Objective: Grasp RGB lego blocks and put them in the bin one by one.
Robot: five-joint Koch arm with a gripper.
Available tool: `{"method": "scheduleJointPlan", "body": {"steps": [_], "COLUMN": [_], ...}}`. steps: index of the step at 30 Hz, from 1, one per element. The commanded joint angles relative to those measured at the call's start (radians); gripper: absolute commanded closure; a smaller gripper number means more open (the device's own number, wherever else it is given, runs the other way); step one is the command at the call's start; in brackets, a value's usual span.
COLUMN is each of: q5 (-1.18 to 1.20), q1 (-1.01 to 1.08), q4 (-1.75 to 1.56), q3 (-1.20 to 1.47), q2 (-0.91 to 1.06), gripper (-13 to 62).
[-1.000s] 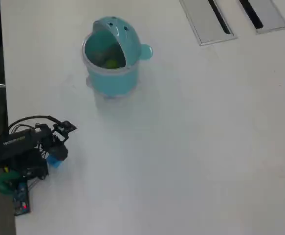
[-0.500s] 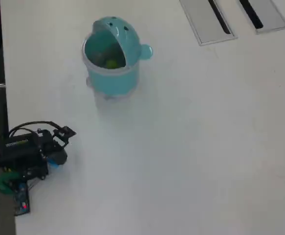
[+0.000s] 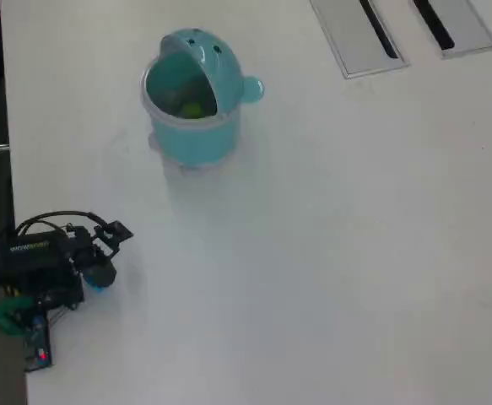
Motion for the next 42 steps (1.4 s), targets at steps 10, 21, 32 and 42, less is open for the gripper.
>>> {"method": "scheduleJointPlan", "body": {"steps": [10, 21, 32, 42], "q5": [0.043, 0.230, 0.477, 0.588], "q1": [-0.018, -0.109, -0.272, -0.322], "q4": [-0.196, -0.348, -0.690, -0.759], "q3": [-0.143, -0.325, -0.692, -0.976], "q2": [0.037, -0.023, -0.209, -0.325], "gripper": [35.3, 35.4, 35.4, 36.9]}}
